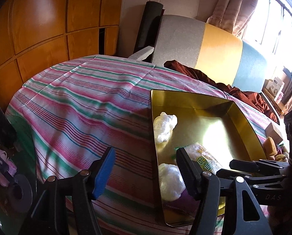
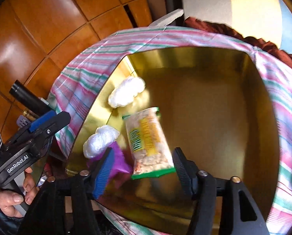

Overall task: Organize objects
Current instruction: 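Carry the WEIDAN bag with the right tool and release it in the tray, then grasp the yellow knitted sock bundle with the left tool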

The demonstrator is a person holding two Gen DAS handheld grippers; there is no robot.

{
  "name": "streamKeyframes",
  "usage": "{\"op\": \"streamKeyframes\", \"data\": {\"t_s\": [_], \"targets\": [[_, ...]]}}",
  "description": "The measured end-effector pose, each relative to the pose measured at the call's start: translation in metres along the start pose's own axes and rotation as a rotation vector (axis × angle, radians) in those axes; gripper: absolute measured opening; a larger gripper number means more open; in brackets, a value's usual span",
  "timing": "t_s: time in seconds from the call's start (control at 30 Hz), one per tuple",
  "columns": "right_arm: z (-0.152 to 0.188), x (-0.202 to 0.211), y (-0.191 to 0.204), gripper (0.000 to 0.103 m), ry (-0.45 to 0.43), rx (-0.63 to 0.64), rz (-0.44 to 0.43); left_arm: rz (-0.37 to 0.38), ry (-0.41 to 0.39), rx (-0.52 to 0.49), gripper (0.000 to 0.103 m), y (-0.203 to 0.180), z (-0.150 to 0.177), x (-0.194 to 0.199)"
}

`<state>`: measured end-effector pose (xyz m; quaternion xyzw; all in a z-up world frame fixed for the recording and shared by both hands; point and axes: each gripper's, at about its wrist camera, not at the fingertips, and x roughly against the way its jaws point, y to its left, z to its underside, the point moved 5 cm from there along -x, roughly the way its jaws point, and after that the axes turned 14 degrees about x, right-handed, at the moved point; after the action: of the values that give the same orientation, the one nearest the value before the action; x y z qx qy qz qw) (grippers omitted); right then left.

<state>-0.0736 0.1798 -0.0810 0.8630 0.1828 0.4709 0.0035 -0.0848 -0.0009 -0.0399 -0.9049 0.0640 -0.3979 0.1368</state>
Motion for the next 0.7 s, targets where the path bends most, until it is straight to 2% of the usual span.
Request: {"op": "streamKeyframes", "data": {"t_s": [0.1, 0.33, 0.43, 0.7], "targets": [[0.003, 0.019, -0.004, 0.080, -0.031, -0.002, 0.047, 0.000, 0.000, -0.008, 0.069, -0.004, 0.002, 0.002], [0.006, 0.051, -0.019, 0.081, -0.088, 0.001, 0.134, 0.014, -0.009, -0.059, 0.069, -0.022, 0.010, 0.011], [0.011, 0.068, -0.030, 0.084, -0.118, -0.017, 0.178, 0.022, -0.014, -0.085, 0.070, -0.031, 0.014, 0.016], [0.039, 0.112, -0.083, 0.084, -0.156, -0.118, 0.303, 0.059, 0.002, -0.157, 0.072, -0.061, 0.026, 0.019]]}}
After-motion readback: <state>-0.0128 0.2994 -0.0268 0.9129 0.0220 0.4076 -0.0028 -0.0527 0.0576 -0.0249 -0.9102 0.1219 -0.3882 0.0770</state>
